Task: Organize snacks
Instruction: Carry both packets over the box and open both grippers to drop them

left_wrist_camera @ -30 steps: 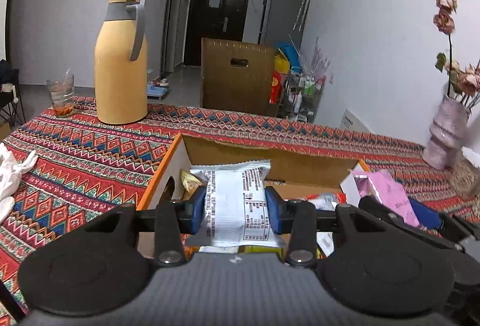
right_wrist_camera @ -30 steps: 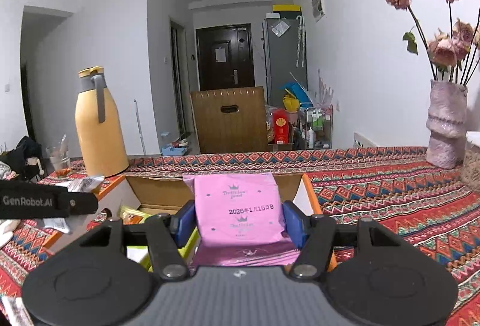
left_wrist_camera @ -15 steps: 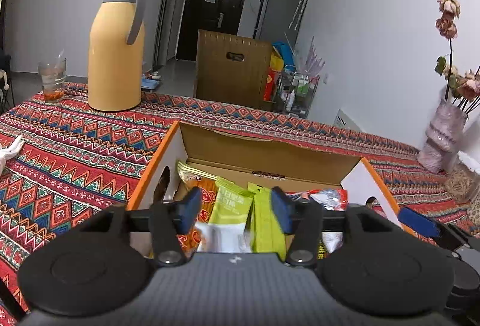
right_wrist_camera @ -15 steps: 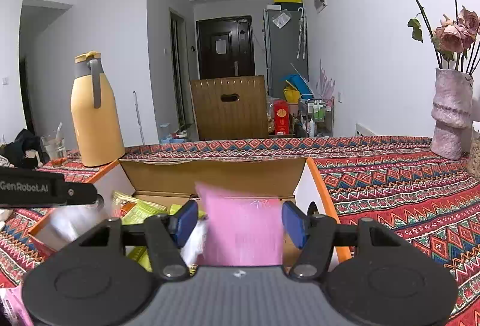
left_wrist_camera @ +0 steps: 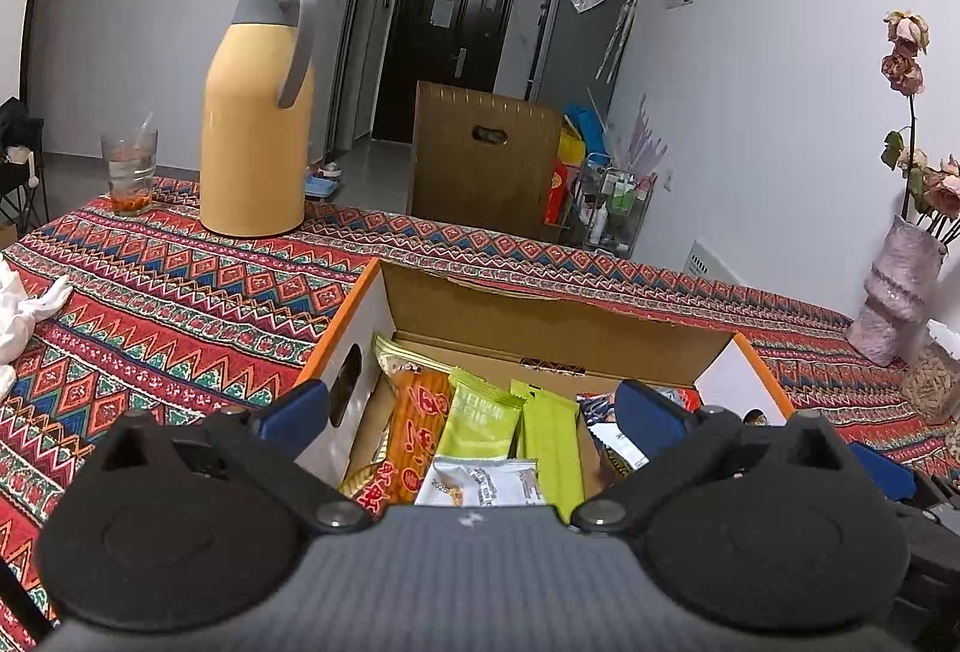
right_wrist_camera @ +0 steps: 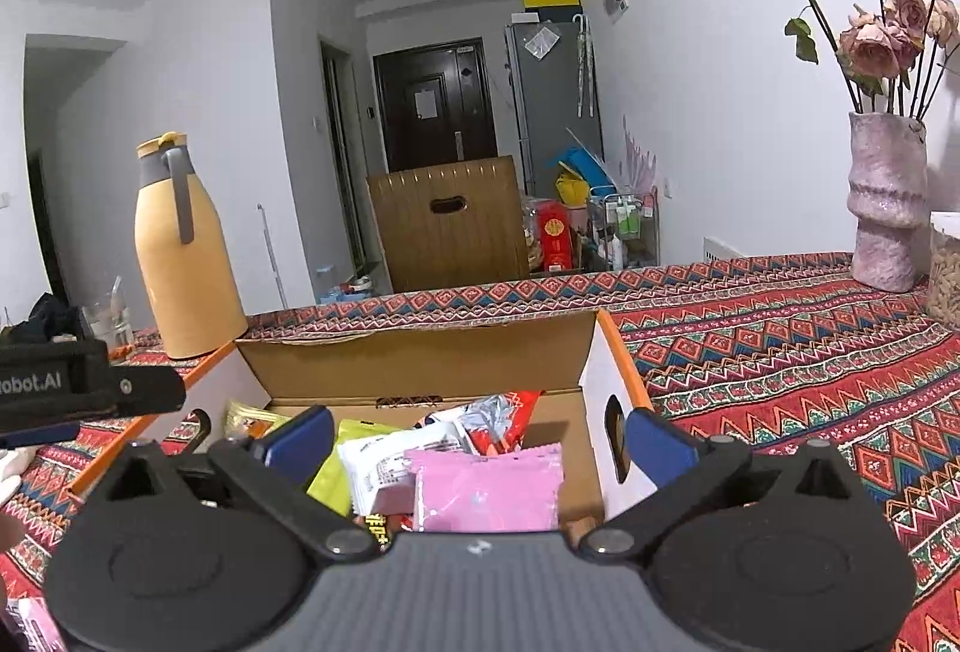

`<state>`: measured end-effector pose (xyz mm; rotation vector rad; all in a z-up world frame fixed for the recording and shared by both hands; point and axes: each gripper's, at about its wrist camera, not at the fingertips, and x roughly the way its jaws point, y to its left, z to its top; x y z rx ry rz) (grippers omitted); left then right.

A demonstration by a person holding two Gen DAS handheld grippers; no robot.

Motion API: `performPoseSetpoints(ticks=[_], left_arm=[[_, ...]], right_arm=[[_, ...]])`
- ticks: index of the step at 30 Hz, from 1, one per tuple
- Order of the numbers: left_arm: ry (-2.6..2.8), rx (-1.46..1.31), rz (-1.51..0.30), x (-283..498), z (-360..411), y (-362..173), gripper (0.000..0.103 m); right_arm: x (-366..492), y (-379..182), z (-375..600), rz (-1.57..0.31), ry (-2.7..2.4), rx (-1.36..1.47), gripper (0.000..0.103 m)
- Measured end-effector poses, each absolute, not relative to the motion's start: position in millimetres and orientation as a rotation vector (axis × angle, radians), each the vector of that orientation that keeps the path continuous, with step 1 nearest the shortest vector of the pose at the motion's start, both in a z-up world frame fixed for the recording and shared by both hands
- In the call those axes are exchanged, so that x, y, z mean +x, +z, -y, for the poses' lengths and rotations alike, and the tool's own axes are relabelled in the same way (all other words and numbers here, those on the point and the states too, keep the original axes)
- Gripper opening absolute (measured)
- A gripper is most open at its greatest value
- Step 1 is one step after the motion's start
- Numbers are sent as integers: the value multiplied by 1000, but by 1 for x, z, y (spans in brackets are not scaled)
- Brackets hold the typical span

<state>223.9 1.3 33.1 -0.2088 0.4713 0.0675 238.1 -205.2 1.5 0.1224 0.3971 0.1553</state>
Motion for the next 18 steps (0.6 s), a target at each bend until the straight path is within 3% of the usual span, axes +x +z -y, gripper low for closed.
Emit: performPoseSetpoints(ticks=[18], left_arm=[[56,-177,-425,175,2,60,103]], right_arm=[[182,25,212,-351,142,105,103]])
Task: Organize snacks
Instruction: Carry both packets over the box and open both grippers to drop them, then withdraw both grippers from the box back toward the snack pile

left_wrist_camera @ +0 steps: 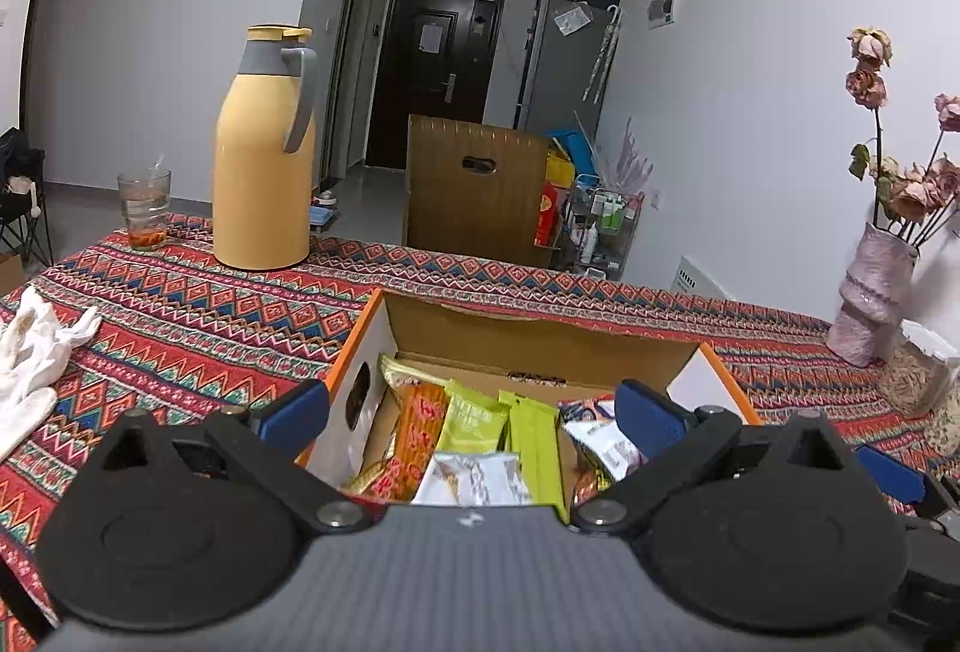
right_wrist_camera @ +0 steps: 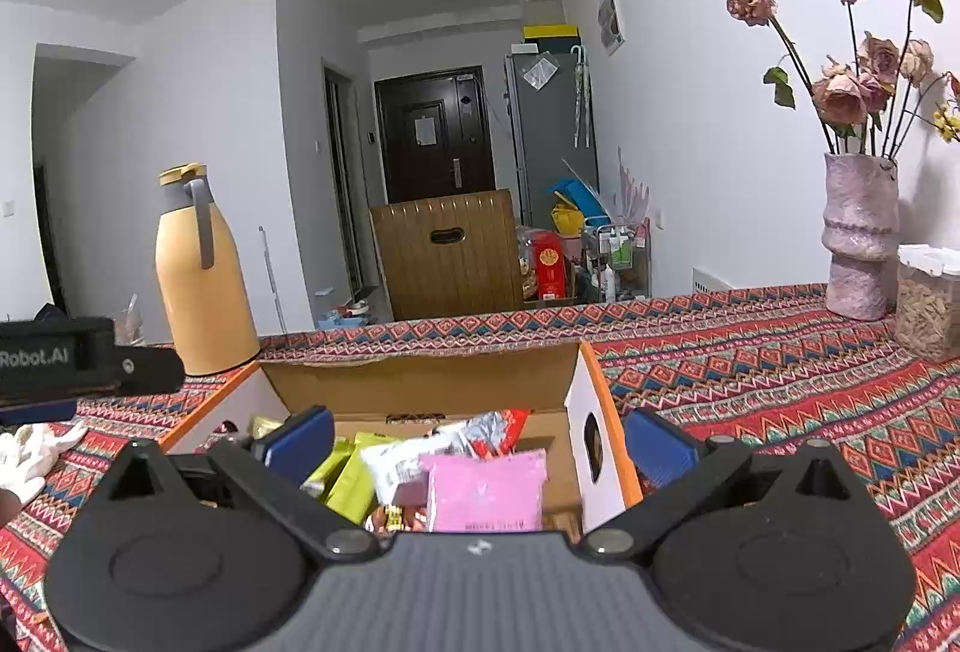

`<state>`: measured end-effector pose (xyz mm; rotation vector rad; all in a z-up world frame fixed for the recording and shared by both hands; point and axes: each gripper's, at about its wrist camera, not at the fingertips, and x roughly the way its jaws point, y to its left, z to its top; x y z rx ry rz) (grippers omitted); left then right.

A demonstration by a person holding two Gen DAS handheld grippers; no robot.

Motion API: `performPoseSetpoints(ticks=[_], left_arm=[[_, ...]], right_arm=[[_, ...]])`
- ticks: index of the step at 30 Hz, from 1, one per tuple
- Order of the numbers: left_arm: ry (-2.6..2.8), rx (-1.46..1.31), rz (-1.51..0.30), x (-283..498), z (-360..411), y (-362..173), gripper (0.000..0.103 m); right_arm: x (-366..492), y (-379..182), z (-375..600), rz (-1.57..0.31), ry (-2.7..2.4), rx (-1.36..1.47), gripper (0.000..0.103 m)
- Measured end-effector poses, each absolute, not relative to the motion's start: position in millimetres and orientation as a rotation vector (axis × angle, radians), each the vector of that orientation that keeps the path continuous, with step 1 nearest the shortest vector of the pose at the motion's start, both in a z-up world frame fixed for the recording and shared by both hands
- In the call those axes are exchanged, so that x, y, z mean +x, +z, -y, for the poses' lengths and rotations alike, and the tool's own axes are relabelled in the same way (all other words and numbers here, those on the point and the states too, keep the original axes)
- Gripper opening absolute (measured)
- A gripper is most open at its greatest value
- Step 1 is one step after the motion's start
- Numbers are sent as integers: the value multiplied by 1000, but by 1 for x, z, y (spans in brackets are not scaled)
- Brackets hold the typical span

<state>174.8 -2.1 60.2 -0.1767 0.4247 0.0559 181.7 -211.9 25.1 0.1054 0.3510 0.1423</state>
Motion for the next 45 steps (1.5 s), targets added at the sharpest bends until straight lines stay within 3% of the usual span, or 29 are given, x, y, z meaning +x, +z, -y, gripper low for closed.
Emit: performPoseSetpoints(ticks=[28,45], left_arm=[[108,-107,-533,54,-66,18,103],[30,-172,-516,79,-77,11,103]], right_arm=[[125,-11,210,-612,36,92,103],[123,-21,196,-639,82,49,103]])
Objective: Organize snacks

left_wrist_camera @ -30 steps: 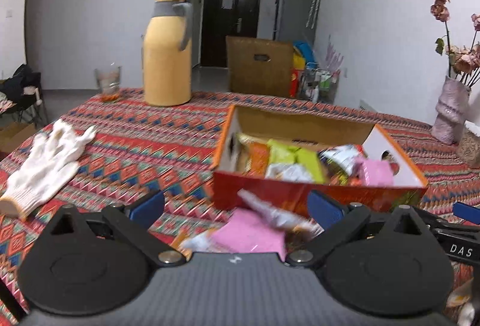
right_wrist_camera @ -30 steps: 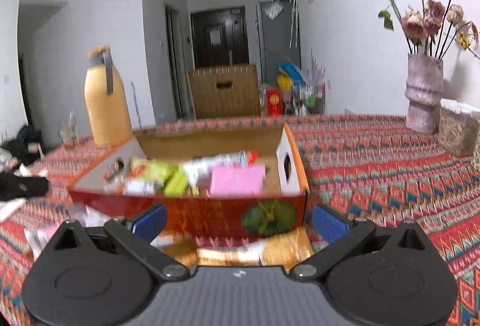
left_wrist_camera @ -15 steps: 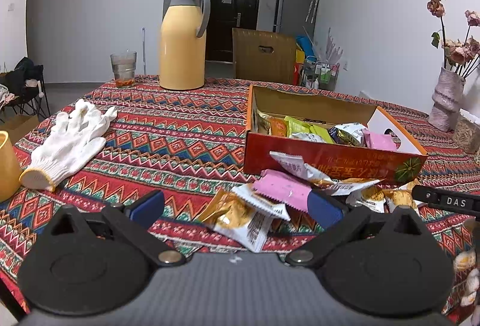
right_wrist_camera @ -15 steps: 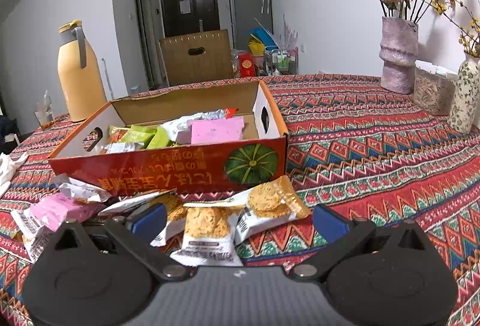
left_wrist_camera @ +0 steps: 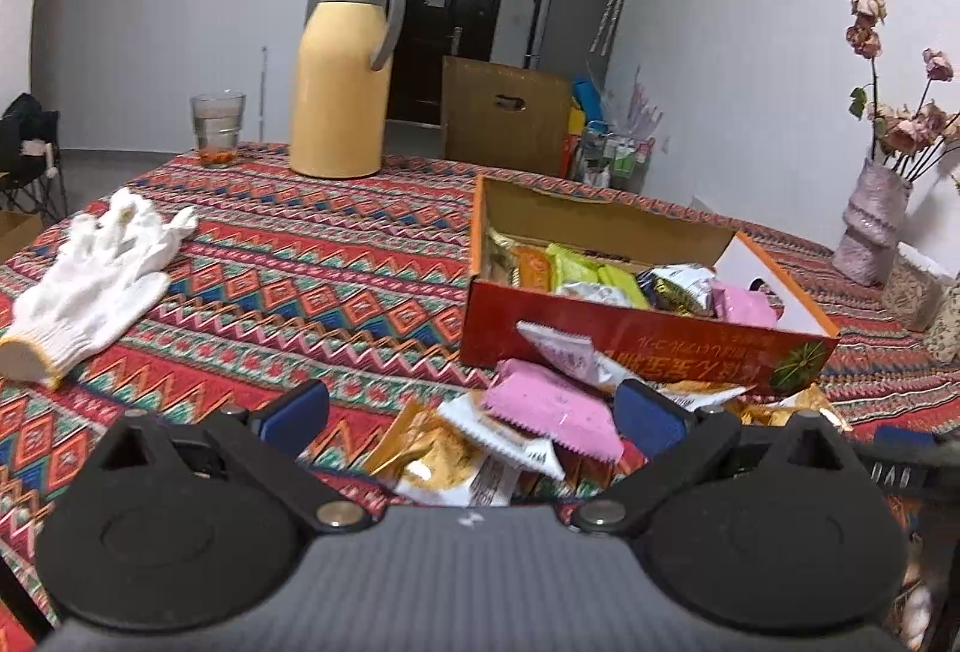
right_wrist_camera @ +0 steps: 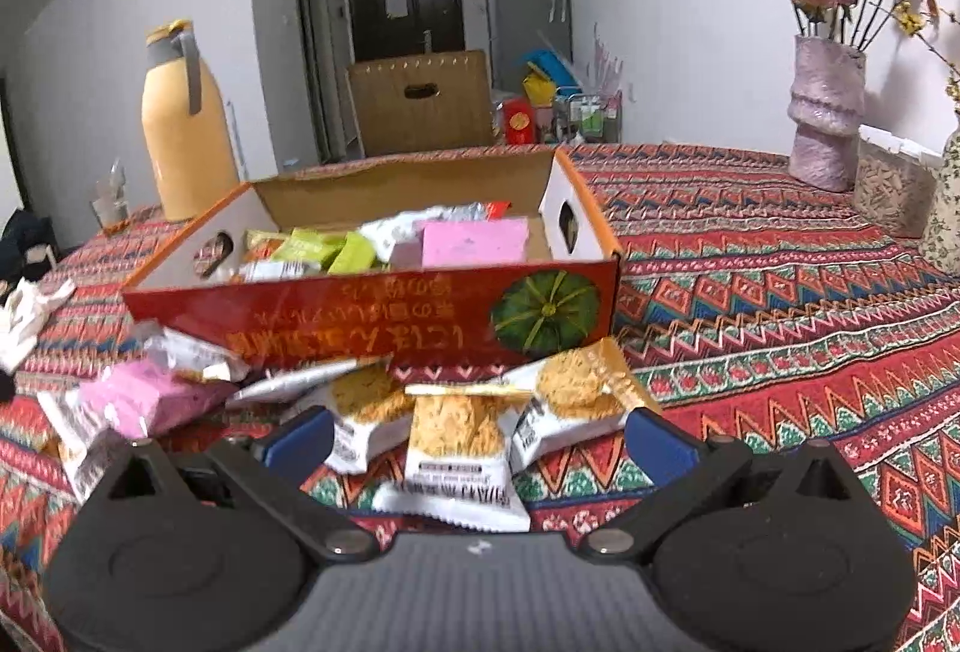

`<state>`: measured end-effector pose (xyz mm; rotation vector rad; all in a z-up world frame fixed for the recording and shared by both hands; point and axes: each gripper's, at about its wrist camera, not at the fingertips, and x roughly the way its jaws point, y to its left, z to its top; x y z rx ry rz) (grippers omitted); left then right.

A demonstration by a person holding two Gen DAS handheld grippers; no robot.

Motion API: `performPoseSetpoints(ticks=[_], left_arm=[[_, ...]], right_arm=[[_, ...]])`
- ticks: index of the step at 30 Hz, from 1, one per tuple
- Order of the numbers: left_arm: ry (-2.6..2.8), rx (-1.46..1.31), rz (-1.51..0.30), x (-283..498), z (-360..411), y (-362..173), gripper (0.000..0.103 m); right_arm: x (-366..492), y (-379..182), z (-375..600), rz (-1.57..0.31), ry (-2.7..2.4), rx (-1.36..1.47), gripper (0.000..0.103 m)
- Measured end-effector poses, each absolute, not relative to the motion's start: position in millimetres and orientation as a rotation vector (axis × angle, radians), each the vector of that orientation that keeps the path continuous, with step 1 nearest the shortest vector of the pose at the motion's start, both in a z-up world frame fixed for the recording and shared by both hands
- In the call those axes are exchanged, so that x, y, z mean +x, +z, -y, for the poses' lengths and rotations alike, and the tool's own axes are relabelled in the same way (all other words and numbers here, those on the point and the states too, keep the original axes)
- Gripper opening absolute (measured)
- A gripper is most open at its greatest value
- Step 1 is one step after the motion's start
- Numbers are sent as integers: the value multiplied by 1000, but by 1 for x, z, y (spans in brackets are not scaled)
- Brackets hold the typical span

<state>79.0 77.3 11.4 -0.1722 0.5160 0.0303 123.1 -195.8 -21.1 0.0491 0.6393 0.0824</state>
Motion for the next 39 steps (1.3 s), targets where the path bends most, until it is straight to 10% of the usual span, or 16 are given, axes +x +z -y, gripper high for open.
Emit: performPoseSetpoints(ticks=[16,23,39], left_arm=[[-2,-198,-582,121,-76,-3,103],[13,-186,-601,123,-74,-5,103],[14,9,-690,109,-64,-20,103]], right_arm=[[147,-27,197,-677,90,30,100],[156,-39,177,-712,128,-33,39],[116,-34,223,-607,129,118,39]])
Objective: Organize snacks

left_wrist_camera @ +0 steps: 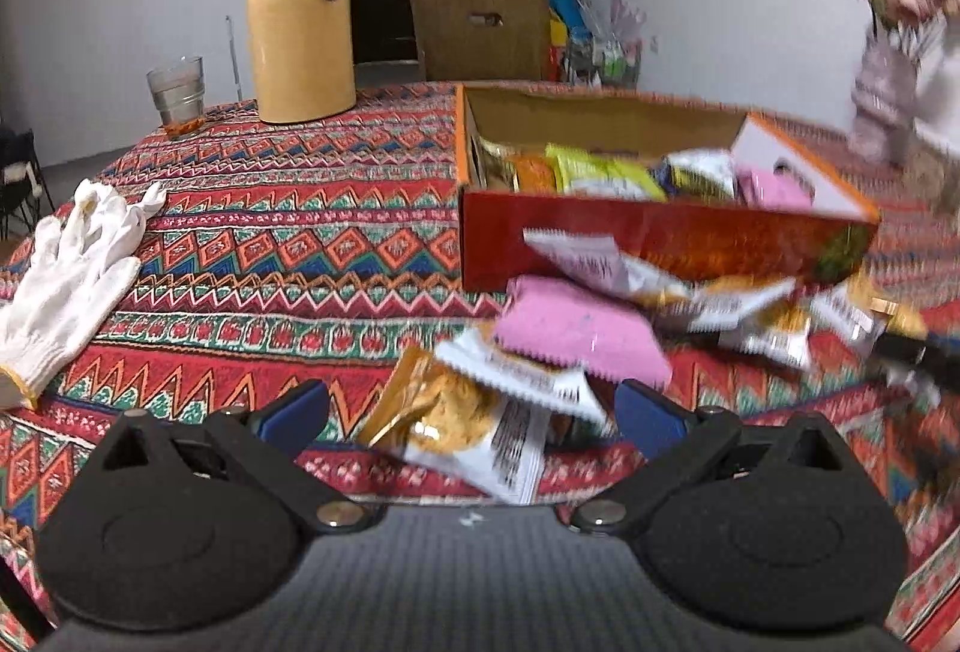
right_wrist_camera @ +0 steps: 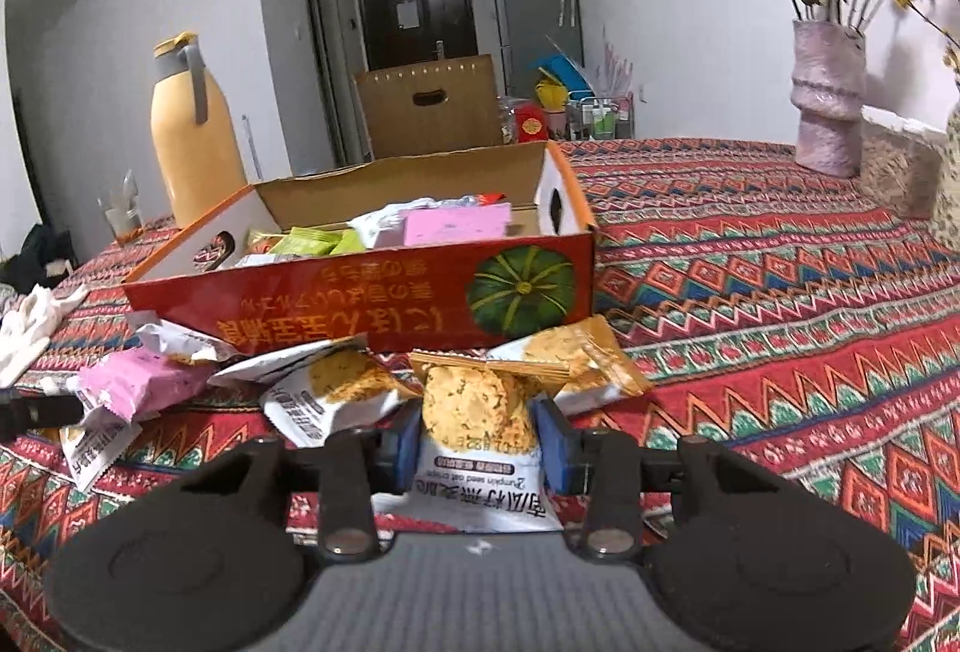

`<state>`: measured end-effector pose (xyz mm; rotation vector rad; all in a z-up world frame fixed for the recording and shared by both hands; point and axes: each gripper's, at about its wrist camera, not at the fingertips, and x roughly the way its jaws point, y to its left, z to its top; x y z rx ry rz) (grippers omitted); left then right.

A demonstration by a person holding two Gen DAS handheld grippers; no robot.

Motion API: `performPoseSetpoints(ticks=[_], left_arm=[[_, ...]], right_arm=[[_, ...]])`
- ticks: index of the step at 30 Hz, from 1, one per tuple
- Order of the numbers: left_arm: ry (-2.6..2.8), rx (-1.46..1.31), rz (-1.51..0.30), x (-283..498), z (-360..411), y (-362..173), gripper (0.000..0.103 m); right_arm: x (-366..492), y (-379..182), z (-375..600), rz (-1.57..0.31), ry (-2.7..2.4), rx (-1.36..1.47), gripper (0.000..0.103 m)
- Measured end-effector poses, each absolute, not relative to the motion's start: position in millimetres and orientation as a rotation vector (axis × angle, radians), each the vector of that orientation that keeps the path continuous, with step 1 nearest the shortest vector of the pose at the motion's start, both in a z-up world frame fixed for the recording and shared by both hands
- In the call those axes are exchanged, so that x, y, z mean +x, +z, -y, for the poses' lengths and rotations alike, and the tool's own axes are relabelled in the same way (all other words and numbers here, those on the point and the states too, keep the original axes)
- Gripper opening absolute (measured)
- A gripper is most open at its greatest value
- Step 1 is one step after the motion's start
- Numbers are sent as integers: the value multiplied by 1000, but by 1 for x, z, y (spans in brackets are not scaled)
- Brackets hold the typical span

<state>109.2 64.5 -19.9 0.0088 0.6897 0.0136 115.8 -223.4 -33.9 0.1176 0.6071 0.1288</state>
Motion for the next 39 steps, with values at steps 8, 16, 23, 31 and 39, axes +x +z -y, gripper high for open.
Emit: performPoseSetpoints(ticks=[8,16,23,31,39], left_arm=[[7,104,-747,122,-56,-36,103],[20,32,-813,148,-69,-49,103],[-15,14,-795,141,-71,-47,84],[-35,17,-767,126,-66,-43,53],[-34,25,-700,98,-56,-36,40]], right_arm=[[108,-37,223,-597,149,134,39],[100,-37,223,-590,155,136,39],[98,-40,223,-599,158,140,39],[91,-41,222,-598,164,142,39],[84,-40,223,-593,165,141,39]])
